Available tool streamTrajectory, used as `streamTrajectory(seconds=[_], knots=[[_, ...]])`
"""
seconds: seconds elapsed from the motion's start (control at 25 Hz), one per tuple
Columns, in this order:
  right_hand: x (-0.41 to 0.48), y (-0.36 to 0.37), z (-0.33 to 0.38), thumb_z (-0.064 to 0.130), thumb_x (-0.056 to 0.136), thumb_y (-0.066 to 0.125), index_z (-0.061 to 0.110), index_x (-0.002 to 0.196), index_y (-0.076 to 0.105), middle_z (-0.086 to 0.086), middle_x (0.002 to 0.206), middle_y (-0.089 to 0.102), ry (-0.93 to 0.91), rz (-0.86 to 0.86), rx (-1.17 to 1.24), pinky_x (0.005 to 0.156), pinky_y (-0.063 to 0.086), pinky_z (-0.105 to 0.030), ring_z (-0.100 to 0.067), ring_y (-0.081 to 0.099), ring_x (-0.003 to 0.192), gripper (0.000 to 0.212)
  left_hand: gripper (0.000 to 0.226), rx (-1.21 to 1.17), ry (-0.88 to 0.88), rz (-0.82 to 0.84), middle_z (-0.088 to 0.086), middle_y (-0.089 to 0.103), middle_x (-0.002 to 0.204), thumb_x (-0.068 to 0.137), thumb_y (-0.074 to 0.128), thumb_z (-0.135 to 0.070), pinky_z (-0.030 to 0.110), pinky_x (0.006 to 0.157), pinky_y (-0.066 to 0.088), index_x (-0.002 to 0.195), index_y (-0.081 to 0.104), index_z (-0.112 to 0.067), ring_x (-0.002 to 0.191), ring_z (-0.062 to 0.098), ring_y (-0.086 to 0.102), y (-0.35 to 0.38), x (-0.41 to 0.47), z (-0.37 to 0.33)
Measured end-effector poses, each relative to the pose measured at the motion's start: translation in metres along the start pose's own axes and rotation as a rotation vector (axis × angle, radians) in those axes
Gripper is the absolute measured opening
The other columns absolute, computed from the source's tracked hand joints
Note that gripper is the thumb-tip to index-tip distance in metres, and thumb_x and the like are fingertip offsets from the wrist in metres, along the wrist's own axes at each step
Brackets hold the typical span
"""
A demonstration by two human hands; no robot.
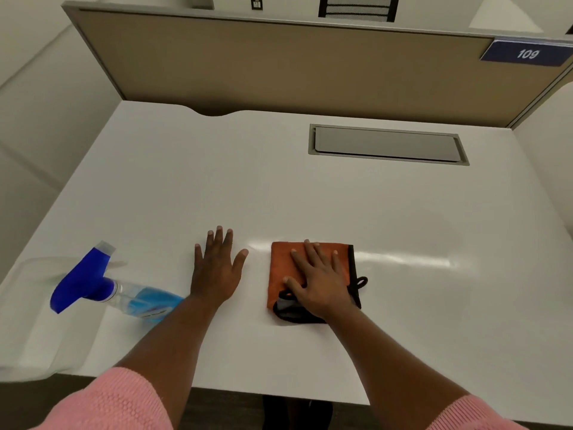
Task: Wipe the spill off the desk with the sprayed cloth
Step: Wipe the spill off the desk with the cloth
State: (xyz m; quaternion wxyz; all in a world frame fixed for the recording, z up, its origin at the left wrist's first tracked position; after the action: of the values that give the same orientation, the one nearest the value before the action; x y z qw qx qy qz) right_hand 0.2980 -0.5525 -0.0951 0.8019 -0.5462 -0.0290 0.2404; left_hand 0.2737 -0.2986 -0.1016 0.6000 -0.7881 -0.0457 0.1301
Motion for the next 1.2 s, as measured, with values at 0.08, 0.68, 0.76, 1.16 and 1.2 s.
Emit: streamTrajectory(seconds=[0.08, 0.68, 0.76, 1.16, 1.2], knots=[[0.001, 0.010, 0.005, 0.079, 0.093, 0.029, 0.041, 0.163, 0.008, 0.002, 0.174, -0.004, -0.017, 0.001, -0.070, 0.126, -0.012, -0.054, -0.019, -0.010, 0.159, 0.082, 0.082, 0.021, -0.024, -0.004, 0.005, 0.001, 0.172, 0.095, 0.005, -0.068, 0.049, 0.126, -0.002, 0.163, 0.005, -0.022, 0.159, 0.024, -0.002, 0.002, 0.011, 0.009], [0.130, 0.011, 0.049, 0.082, 0.092, 0.021, 0.042, 0.162, -0.003, 0.000, 0.174, -0.008, -0.020, -0.009, -0.124, 0.124, -0.009, -0.061, -0.024, -0.012, 0.159, 0.084, 0.079, -0.065, 0.016, -0.019, 0.006, 0.001, 0.172, 0.098, 0.008, -0.065, 0.050, 0.128, -0.001, 0.163, 0.009, -0.020, 0.158, 0.024, -0.006, 0.008, 0.096, 0.027], [0.153, 0.005, 0.049, 0.082, 0.092, 0.020, 0.042, 0.163, -0.002, -0.001, 0.174, -0.007, -0.006, -0.025, -0.128, 0.124, -0.010, -0.061, -0.025, -0.011, 0.159, 0.085, 0.077, -0.038, 0.022, -0.028, 0.006, -0.001, 0.172, 0.099, 0.007, -0.064, 0.050, 0.128, -0.001, 0.163, 0.006, -0.021, 0.158, 0.024, -0.007, 0.010, 0.098, 0.029], [0.185, 0.006, 0.058, 0.081, 0.091, 0.023, 0.040, 0.163, -0.001, -0.005, 0.174, -0.007, 0.022, -0.033, -0.129, 0.123, -0.011, -0.062, -0.027, -0.012, 0.159, 0.086, 0.077, -0.135, -0.007, 0.029, -0.001, -0.008, 0.171, 0.096, 0.001, -0.065, 0.042, 0.125, -0.013, 0.162, 0.000, -0.025, 0.157, 0.019, -0.015, 0.009, 0.103, 0.031], [0.178, 0.009, 0.063, 0.080, 0.091, 0.024, 0.039, 0.163, 0.000, -0.006, 0.174, -0.006, 0.015, -0.030, -0.119, 0.123, -0.011, -0.063, -0.027, -0.012, 0.159, 0.086, 0.077, -0.161, -0.026, 0.047, -0.002, -0.008, 0.171, 0.096, 0.002, -0.065, 0.042, 0.125, -0.014, 0.162, 0.000, -0.025, 0.157, 0.017, -0.016, 0.008, 0.104, 0.030]])
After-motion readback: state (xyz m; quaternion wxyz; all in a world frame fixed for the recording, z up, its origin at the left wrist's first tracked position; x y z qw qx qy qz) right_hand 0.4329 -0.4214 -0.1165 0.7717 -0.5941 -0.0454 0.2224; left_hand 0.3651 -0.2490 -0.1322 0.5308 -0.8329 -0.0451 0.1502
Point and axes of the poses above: each hand's wrist, its own x-axis towards the middle knuckle, its own y-axis out of the palm, z = x × y, the point moved 2 cm from there along x, towards the middle knuckle
